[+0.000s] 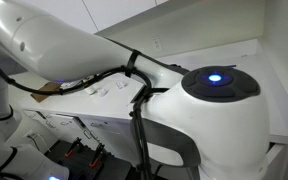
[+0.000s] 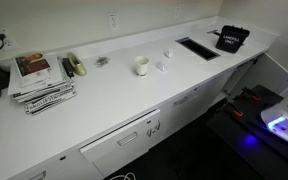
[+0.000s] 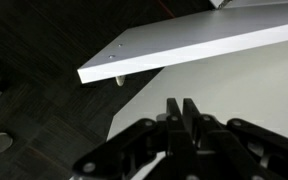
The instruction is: Close the bottom right cupboard door
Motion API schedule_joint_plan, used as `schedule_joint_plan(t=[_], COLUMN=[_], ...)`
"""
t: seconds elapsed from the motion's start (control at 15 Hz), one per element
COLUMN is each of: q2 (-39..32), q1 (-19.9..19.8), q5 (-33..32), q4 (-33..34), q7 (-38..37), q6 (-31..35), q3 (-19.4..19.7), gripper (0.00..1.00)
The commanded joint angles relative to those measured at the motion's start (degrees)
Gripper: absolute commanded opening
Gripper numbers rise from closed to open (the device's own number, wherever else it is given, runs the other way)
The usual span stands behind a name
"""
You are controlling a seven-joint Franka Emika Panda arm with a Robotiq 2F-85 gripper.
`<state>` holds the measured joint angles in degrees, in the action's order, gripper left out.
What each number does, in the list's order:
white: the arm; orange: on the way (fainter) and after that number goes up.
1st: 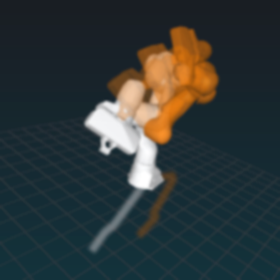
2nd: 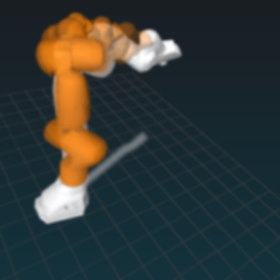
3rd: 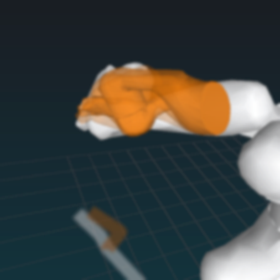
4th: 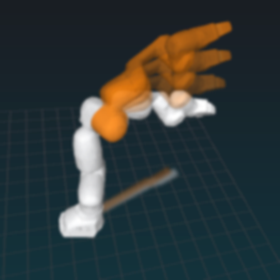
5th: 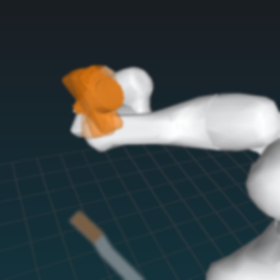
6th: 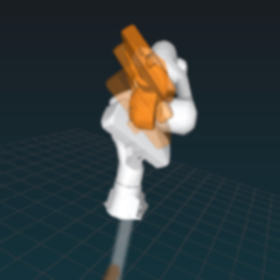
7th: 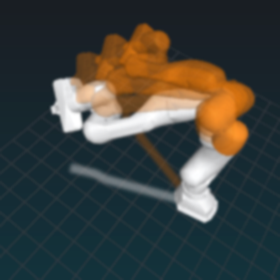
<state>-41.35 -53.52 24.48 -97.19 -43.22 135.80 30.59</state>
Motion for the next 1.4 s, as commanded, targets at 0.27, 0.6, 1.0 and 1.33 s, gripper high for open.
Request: schedule_joint_plan(t=[0.27,0.6,1.0,1.33], q2=[-6.46,-9.10,-11.39,-12.15], q1=[-6.32,-8.29,-9.30,-10.82], q5=[-0.13,-0.02,0.01,1.59], q4=[6.86,8.74,10.31,10.79], q7=[-3.26,-3.17,-3.29,-3.09], q6=[-0.59,-1.03,-1.51,-4.36], q3=[-5.46,-7.77,-9.23,-11.66], gripper=[0.00,0.00,0.00,0.00])
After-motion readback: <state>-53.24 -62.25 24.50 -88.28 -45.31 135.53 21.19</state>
